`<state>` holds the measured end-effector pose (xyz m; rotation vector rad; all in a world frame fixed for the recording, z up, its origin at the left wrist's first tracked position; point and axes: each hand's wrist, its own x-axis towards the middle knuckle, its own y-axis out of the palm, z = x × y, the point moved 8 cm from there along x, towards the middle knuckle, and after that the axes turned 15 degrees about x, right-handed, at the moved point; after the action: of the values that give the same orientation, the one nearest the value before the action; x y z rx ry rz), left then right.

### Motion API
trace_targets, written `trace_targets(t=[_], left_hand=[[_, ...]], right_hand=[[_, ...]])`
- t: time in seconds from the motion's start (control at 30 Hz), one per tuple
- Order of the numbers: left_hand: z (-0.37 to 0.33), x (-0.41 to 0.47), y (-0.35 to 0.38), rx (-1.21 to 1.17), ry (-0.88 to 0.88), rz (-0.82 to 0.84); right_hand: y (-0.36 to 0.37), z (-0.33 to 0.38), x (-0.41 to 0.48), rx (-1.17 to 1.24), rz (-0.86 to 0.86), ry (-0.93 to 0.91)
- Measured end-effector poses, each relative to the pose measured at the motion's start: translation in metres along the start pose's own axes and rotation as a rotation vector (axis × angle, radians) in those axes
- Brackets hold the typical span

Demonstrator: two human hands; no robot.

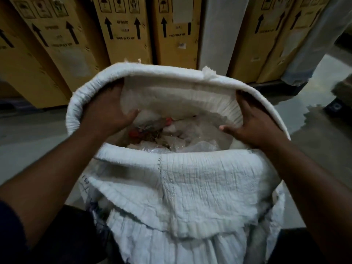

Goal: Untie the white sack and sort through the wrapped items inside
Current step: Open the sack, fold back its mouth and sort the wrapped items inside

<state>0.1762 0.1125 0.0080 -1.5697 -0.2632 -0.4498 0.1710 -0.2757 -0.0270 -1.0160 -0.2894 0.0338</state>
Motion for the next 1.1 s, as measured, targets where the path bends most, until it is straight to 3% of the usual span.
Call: trace_targets(t=[0.2, 0.3, 0.43, 0.63, 0.77, 0.87, 0.97, 1.1], left_hand=[[-0.011, -0.03, 0.086, -0.036, 0.065, 0.333], [-0.028, -0.056, 0.114, 0.062, 0.124, 0.522], [-0.061, -0.082, 0.089, 0.145, 0.224, 0.645], [-0.095, -0.163, 0.039, 0.328, 0.326, 0.995], [-0.097, -0.217, 0.026, 0.526, 0.393, 1.225], [-0.107, -0.226, 0.017, 0.615, 0.517, 1.39], [-0.119, -0.21, 0.013, 0.587, 0.584, 1.384], [-0.124, -0.208, 0.014, 0.495, 0.63, 1.417]], right_hand=[[0.07, -0.02, -0.014, -0.051, 0.397, 0.226], [0.077, -0.01, -0.022, -0.106, 0.49, 0.253], [0.06, 0.051, -0.048, -0.088, 0.495, 0.114], [0.076, 0.093, -0.135, -0.201, 0.936, 0.076], [0.084, 0.094, -0.171, -0.457, 1.099, 0.104], [0.08, 0.107, -0.172, -0.479, 1.129, 0.013], [0.072, 0.134, -0.156, -0.341, 1.043, -0.125], [0.064, 0.146, -0.163, -0.186, 1.195, 0.02]])
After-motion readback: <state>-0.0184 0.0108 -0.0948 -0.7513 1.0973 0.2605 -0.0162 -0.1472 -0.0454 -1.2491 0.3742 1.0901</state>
